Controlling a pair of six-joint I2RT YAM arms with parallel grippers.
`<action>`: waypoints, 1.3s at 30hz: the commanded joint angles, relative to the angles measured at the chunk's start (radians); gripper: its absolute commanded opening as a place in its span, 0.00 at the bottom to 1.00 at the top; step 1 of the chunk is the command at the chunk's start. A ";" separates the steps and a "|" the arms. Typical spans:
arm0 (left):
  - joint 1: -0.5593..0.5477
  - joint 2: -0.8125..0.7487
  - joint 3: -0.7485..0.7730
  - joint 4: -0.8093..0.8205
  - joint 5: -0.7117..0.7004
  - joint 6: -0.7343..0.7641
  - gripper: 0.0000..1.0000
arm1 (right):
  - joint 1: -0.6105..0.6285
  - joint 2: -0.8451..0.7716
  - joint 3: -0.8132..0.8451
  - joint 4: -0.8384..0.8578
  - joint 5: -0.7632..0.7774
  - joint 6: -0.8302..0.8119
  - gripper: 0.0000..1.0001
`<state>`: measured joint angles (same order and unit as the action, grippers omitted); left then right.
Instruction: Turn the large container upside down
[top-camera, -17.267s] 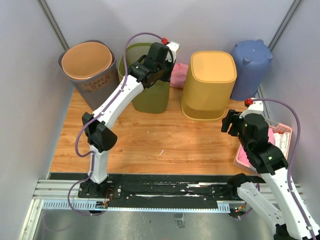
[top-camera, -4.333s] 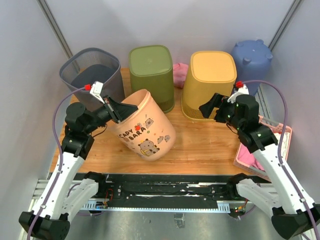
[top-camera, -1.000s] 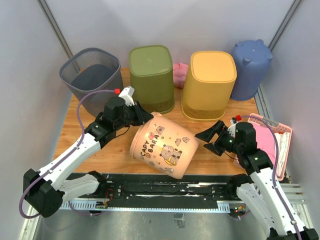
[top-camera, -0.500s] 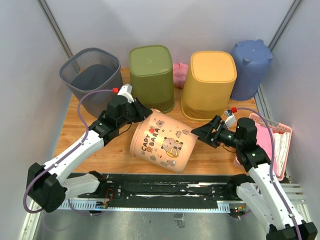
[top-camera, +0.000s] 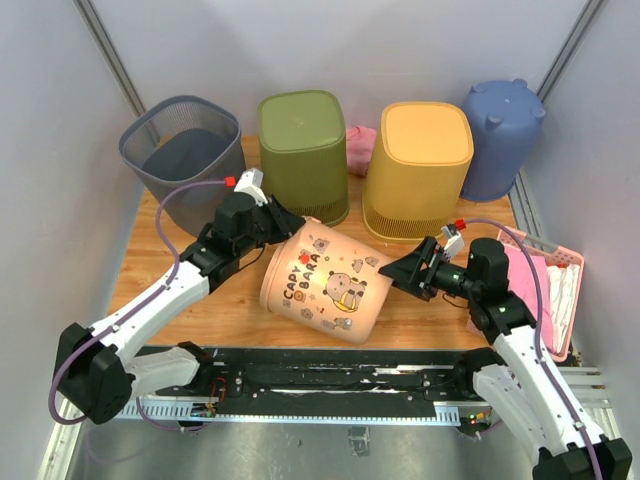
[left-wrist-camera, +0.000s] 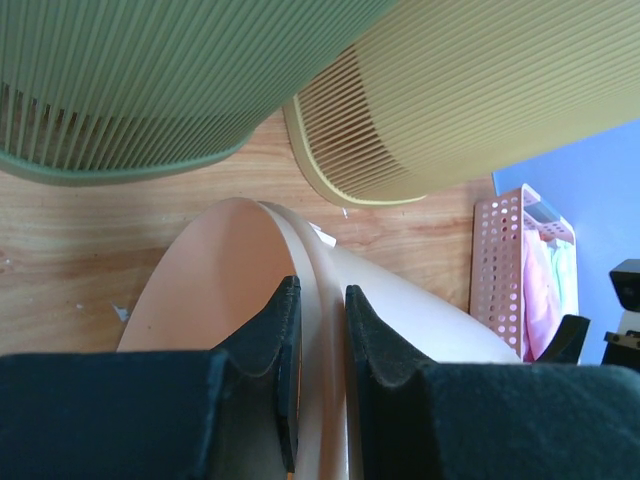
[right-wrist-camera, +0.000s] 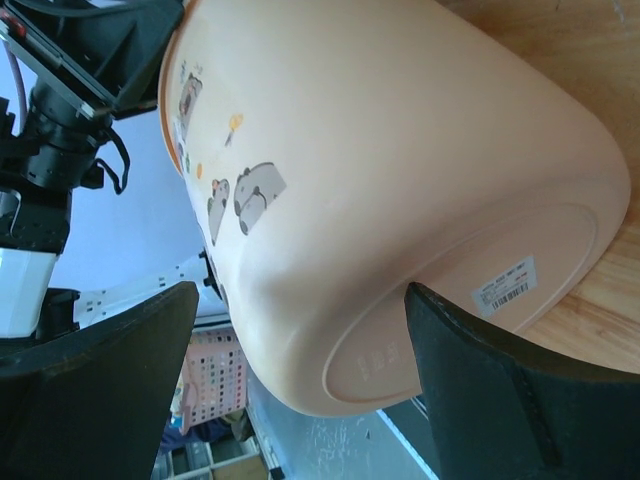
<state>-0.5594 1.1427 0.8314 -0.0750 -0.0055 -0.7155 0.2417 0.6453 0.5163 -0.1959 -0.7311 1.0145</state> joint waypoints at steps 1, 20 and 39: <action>-0.007 0.071 -0.080 -0.187 -0.028 0.063 0.00 | -0.001 0.010 -0.034 0.066 -0.098 0.029 0.86; -0.007 0.114 -0.077 -0.097 0.060 0.032 0.00 | 0.000 -0.009 0.148 0.226 -0.211 0.024 0.86; -0.039 0.322 0.003 0.170 0.193 -0.062 0.00 | 0.018 0.106 0.338 0.157 -0.108 -0.136 0.87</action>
<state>-0.5789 1.4349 0.8448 0.0753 0.1349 -0.7639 0.2363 0.7151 0.8413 -0.0509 -0.8234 0.9375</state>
